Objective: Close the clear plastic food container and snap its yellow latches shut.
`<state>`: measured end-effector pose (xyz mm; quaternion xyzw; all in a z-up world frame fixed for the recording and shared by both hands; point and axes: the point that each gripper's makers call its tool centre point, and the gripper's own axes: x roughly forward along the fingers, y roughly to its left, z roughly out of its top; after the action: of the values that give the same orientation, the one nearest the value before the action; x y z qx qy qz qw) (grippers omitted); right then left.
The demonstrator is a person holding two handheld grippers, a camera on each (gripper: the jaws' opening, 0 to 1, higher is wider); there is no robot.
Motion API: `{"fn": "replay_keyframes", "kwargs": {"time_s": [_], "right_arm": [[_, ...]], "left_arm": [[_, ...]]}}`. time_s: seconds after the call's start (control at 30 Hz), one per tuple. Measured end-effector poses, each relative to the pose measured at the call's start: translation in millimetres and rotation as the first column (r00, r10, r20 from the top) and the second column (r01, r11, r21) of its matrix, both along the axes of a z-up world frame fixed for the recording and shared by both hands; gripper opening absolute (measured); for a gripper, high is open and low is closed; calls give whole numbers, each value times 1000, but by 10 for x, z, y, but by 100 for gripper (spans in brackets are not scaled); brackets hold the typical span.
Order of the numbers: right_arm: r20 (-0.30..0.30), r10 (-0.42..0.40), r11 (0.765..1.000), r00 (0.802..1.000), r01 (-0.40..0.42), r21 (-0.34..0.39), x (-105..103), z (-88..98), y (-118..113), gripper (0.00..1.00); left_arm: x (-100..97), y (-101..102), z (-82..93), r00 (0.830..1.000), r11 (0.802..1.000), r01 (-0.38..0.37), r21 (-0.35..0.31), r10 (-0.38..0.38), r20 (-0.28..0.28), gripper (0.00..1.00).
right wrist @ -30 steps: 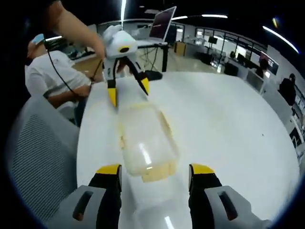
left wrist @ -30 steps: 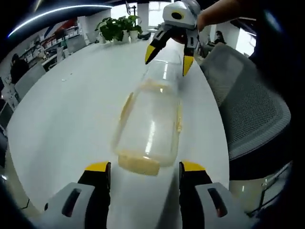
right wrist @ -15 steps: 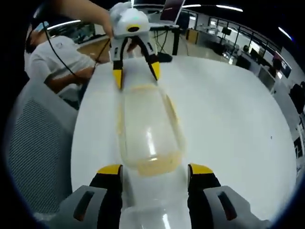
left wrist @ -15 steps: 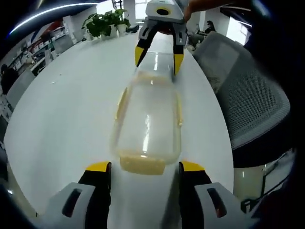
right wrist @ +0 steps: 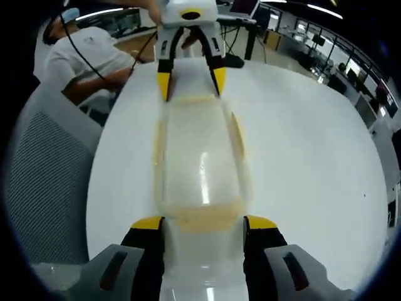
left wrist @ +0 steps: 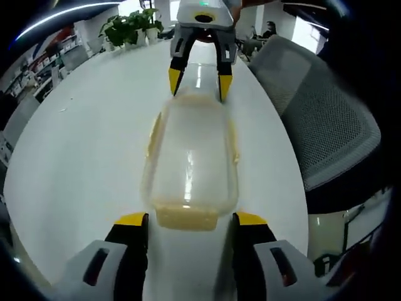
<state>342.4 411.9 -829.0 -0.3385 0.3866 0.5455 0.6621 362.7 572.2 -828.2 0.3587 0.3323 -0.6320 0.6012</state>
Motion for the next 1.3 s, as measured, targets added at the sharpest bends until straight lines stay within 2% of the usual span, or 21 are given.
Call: {"fn": "replay_keyframes", "kwargs": {"time_s": [0.17, 0.3, 0.47, 0.9, 1.1, 1.3], "right_arm": [[-19, 24, 999, 1000, -24, -22, -24, -45, 9, 48], [-18, 33, 998, 999, -34, -46, 29, -58, -9, 41], [-18, 36, 997, 999, -37, -70, 39, -70, -21, 39], [-47, 27, 985, 999, -34, -168, 16, -95, -44, 39], [-75, 0, 986, 997, -12, -164, -34, -85, -47, 38], [-69, 9, 989, 998, -20, -146, -77, -13, -35, 38]], "left_arm": [[-63, 6, -56, 999, 999, 44, 27, -44, -2, 49], [-61, 29, -110, 997, 996, 70, 63, -71, 10, 47], [-19, -14, -99, 999, 998, 41, 56, -41, 7, 40], [-22, -24, -92, 999, 996, 49, 74, -50, 5, 39], [-26, -18, -72, 999, 996, 40, 82, -39, -6, 38], [-80, 8, -52, 999, 997, 29, 75, -26, -33, 38]]}}
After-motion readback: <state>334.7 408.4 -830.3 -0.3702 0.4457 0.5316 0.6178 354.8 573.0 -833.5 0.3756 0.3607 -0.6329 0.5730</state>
